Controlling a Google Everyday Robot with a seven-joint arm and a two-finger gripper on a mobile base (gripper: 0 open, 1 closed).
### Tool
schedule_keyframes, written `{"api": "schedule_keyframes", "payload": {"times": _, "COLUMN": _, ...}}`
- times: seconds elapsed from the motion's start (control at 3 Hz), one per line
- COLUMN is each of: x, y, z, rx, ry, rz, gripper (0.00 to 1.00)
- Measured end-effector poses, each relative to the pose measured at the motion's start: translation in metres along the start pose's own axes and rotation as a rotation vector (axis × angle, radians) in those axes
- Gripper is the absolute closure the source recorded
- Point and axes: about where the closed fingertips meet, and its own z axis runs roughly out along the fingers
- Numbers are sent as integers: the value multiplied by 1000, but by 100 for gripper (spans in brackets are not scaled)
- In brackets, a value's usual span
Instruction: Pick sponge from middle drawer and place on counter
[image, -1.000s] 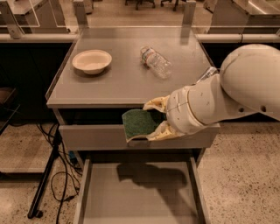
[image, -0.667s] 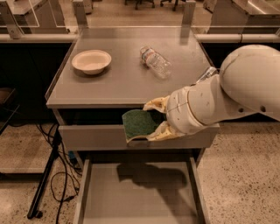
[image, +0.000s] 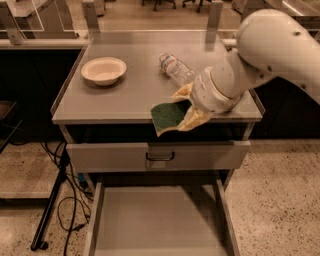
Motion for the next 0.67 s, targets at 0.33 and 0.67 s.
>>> {"api": "schedule_keyframes", "payload": {"times": 0.33, "x": 36, "y": -28, "z": 34, "rx": -139, "ry": 1, "rz": 1, "gripper": 100}}
{"api": "schedule_keyframes", "payload": {"times": 0.67, "x": 35, "y": -29, "z": 32, "rx": -142, "ry": 0, "rz": 2, "gripper": 100}}
